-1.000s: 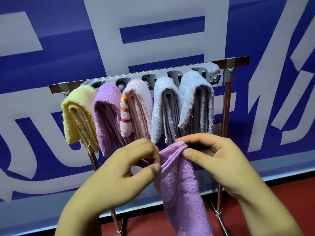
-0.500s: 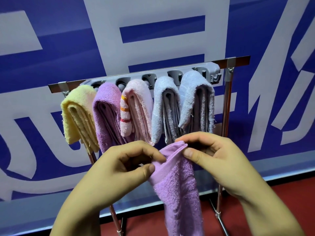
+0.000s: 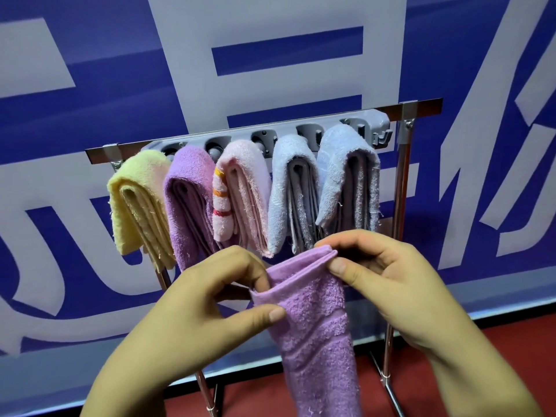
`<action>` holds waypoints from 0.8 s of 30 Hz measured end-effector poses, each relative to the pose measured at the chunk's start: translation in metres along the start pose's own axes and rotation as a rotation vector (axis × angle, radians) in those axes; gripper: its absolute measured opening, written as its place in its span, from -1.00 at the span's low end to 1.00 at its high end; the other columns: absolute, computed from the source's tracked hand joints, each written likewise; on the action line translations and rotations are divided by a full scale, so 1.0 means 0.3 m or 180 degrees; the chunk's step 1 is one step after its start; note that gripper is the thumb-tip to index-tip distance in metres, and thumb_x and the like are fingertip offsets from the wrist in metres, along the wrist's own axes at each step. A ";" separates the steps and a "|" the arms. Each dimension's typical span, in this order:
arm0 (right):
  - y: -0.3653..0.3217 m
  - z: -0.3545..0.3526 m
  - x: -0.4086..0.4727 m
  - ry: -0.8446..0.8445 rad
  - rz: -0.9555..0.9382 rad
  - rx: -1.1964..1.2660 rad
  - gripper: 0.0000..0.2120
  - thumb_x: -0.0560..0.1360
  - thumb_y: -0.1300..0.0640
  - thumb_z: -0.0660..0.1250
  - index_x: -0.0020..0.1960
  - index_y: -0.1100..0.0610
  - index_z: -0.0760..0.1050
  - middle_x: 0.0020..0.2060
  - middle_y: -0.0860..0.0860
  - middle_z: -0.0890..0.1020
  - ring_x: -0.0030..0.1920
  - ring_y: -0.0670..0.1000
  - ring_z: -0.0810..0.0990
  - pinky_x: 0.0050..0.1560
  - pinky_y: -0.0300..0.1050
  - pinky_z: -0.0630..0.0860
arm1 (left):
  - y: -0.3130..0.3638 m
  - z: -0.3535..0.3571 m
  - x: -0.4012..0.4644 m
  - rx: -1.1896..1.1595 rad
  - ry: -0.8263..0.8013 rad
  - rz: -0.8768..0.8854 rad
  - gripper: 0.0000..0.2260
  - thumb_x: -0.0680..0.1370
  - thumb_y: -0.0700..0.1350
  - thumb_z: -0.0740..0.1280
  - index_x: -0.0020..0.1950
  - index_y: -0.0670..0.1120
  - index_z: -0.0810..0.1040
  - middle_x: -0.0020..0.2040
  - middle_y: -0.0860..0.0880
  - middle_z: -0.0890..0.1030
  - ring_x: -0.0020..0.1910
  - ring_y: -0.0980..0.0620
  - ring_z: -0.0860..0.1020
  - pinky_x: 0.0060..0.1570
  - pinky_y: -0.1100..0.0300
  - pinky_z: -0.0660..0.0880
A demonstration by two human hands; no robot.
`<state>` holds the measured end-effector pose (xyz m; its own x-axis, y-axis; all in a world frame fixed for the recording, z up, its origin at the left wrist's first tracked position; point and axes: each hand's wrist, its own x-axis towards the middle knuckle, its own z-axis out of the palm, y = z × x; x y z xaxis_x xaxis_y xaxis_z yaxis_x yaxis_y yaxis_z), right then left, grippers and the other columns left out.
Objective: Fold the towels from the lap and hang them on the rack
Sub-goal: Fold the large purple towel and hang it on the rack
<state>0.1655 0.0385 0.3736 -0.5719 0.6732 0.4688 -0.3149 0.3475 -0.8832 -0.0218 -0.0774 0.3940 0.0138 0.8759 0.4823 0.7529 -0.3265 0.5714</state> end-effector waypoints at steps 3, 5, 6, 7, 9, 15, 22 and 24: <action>0.001 0.003 0.002 0.0019 -0.0096 0.0051 -0.82 0.44 0.35 0.36 -0.07 0.11 0.62 -0.14 -0.02 0.71 -0.11 -0.13 0.65 -0.08 -0.34 0.53 | 0.003 0.027 0.012 -0.0053 0.0315 -0.0014 -0.79 0.33 0.11 0.43 -0.25 0.04 0.47 -0.18 0.03 0.57 -0.20 0.12 0.56 -0.17 0.24 0.54; 0.001 -0.001 0.004 0.0065 -0.0149 0.0122 -0.87 0.41 0.25 0.38 -0.08 0.09 0.63 -0.14 -0.04 0.71 -0.11 -0.13 0.65 -0.08 -0.32 0.54 | 0.005 0.043 0.021 -0.0577 0.0657 -0.0130 -0.81 0.31 0.05 0.43 -0.26 0.03 0.45 -0.16 -0.03 0.60 -0.21 0.14 0.55 -0.20 0.29 0.52; 0.003 -0.003 0.004 0.0087 -0.0161 0.0142 -0.86 0.40 0.23 0.39 -0.07 0.07 0.63 -0.14 -0.05 0.70 -0.12 -0.13 0.65 -0.08 -0.32 0.54 | 0.005 0.049 0.025 -0.0827 0.0823 -0.0173 -0.82 0.30 0.03 0.43 -0.24 0.04 0.45 -0.14 -0.06 0.60 -0.21 0.12 0.55 -0.20 0.26 0.53; 0.004 -0.004 0.005 0.0108 -0.0177 0.0146 -0.85 0.39 0.21 0.40 -0.06 0.04 0.62 -0.14 -0.06 0.70 -0.11 -0.13 0.65 -0.08 -0.31 0.54 | 0.005 0.055 0.028 -0.0960 0.0956 -0.0183 -0.82 0.29 0.02 0.43 -0.22 0.06 0.46 -0.14 -0.09 0.59 -0.21 0.09 0.54 -0.20 0.22 0.51; 0.011 -0.003 0.004 0.0204 -0.0230 0.0139 -0.81 0.38 0.21 0.37 -0.06 0.00 0.62 -0.13 -0.08 0.70 -0.10 -0.14 0.65 -0.07 -0.31 0.54 | 0.006 0.067 0.033 -0.1005 0.1112 -0.0194 -0.80 0.30 -0.01 0.45 -0.19 0.07 0.47 -0.15 -0.15 0.55 -0.23 0.04 0.50 -0.24 0.20 0.48; 0.019 0.022 0.004 0.0590 -0.0443 0.0332 -0.83 0.35 0.22 0.45 -0.11 0.01 0.63 -0.17 -0.07 0.70 -0.13 -0.14 0.65 -0.08 -0.33 0.54 | 0.018 0.068 0.039 -0.0606 0.0874 -0.0087 -0.70 0.34 0.07 0.41 0.05 0.18 0.47 -0.01 0.15 0.59 -0.01 0.20 0.58 0.02 0.31 0.50; 0.020 0.077 0.019 0.0563 -0.0590 0.0272 -0.76 0.26 0.24 0.43 -0.21 -0.08 0.56 -0.31 -0.10 0.64 -0.23 -0.17 0.61 -0.13 -0.33 0.53 | 0.105 0.030 0.126 0.1137 0.0026 0.0751 -0.65 0.46 0.09 0.33 0.15 -0.07 0.57 -0.04 0.06 0.63 -0.05 0.22 0.55 -0.04 0.40 0.44; 0.028 0.077 0.018 0.0534 -0.0562 0.0423 -0.79 0.27 0.22 0.43 -0.23 -0.08 0.56 -0.32 -0.09 0.64 -0.24 -0.16 0.60 -0.12 -0.30 0.56 | 0.111 0.016 0.141 0.1150 -0.0063 0.0684 -0.71 0.44 0.10 0.34 0.01 -0.08 0.61 -0.15 0.08 0.64 -0.13 0.22 0.56 -0.14 0.38 0.45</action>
<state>0.1422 0.0301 0.3690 -0.3694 0.7123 0.5968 -0.5015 0.3878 -0.7734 0.0071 -0.0495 0.4302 0.2057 0.8093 0.5503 0.9139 -0.3600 0.1878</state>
